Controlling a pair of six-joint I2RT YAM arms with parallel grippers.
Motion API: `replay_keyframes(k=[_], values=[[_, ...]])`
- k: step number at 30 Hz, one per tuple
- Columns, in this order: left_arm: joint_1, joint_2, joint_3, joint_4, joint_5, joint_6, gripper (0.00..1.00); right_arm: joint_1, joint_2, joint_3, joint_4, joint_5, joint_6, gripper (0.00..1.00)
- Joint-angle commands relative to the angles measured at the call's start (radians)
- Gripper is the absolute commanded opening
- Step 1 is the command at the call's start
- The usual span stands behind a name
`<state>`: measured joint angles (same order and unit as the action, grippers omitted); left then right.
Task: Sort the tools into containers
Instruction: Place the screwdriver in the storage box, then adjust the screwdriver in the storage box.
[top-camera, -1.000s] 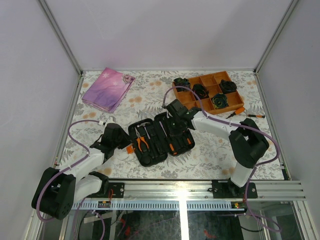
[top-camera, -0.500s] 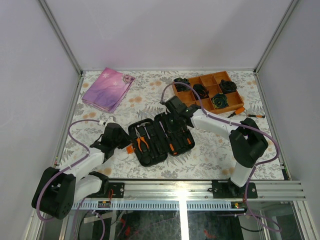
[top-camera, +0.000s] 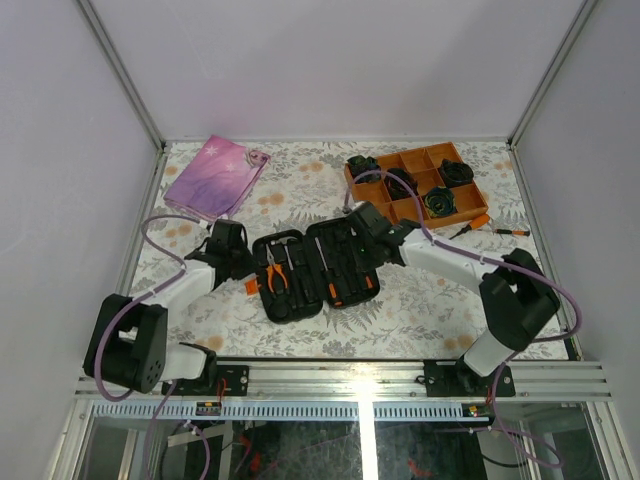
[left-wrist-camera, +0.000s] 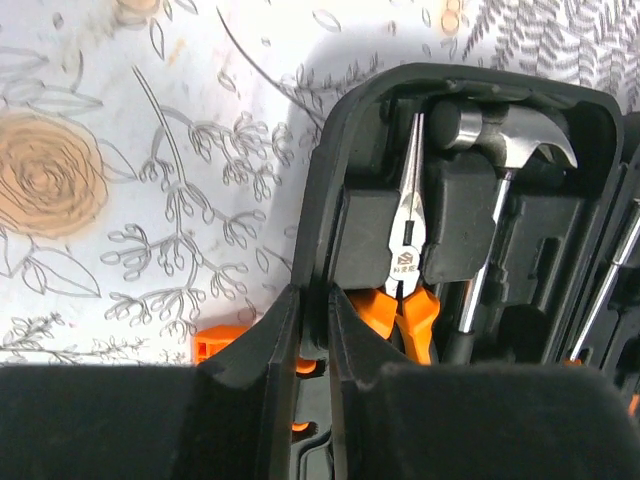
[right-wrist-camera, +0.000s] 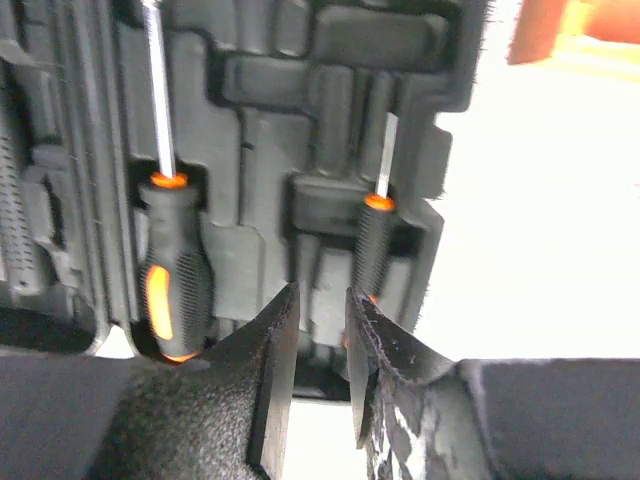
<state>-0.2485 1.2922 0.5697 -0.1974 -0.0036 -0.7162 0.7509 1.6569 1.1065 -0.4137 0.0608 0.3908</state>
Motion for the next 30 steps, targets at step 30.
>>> replay_keyframes(k=[30], values=[[-0.139,-0.229,0.041,-0.092,0.005,0.028,0.44,-0.074,-0.159,-0.278,0.068,-0.109,0.076,0.19]])
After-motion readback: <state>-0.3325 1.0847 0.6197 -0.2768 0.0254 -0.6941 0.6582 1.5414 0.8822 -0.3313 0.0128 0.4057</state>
